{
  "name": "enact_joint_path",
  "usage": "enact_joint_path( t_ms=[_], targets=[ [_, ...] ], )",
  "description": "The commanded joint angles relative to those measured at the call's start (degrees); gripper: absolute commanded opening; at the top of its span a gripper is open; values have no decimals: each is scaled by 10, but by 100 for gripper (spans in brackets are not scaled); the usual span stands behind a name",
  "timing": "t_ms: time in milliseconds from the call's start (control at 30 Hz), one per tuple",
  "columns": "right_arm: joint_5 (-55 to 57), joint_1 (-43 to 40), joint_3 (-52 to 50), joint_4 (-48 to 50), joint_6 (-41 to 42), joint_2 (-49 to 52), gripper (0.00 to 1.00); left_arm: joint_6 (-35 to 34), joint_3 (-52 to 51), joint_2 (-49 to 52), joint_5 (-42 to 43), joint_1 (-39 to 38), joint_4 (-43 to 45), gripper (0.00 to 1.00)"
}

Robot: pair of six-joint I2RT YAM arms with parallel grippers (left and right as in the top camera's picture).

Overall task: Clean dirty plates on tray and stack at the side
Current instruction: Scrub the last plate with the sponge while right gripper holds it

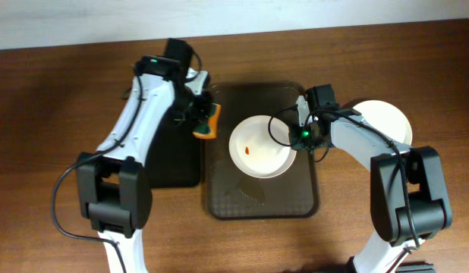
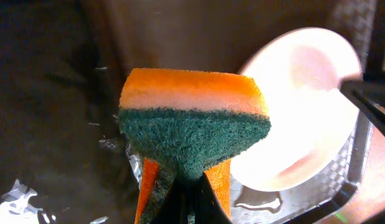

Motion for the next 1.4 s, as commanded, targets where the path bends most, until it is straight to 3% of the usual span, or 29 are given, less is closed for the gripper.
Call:
enact_joint_path(
  t_ms=[0, 100, 133, 200, 267, 300, 400, 700, 800, 833, 1033, 1100, 1167, 1367],
  targets=[
    [57, 1, 3, 14, 71, 17, 4, -20, 10, -21, 19, -21, 15, 0],
    [74, 2, 3, -1, 161, 16, 4, -48, 10, -21, 19, -45, 35, 0],
    [67, 2, 5, -4, 162, 14, 14, -62, 10, -21, 19, -54, 44, 0],
    [62, 1, 15, -2, 129, 11, 27, -66, 10, -20, 19, -74, 71, 0],
    [62, 2, 27, 19, 42, 11, 29, -103, 10, -17, -28, -104, 96, 0],
    [62, 2, 27, 20, 24, 12, 29, -114, 10, -15, -39, -112, 102, 0],
    [63, 2, 24, 5, 26, 26, 4, -135, 9, 5, -41, -137, 139, 0],
    [66, 2, 25, -2, 65, 30, 4, -193, 9, 121, -36, -164, 181, 0],
    [66, 2, 25, -3, 65, 30, 4, -192, 9, 164, 70, -164, 205, 0],
    [66, 2, 25, -4, 65, 30, 4, -192, 9, 170, 64, -164, 202, 0],
    [64, 2, 25, -12, 65, 30, 4, -197, 29, 181, -130, -143, 108, 0],
    [64, 2, 25, -17, 65, 30, 4, -196, 77, 181, -308, -143, 35, 0],
    [64, 2, 25, -21, 65, 30, 4, -194, 101, 181, -406, -148, 3, 0],
    [66, 2, 25, -30, 80, 30, 4, -195, 189, 181, -518, -155, -101, 0]
  ],
)
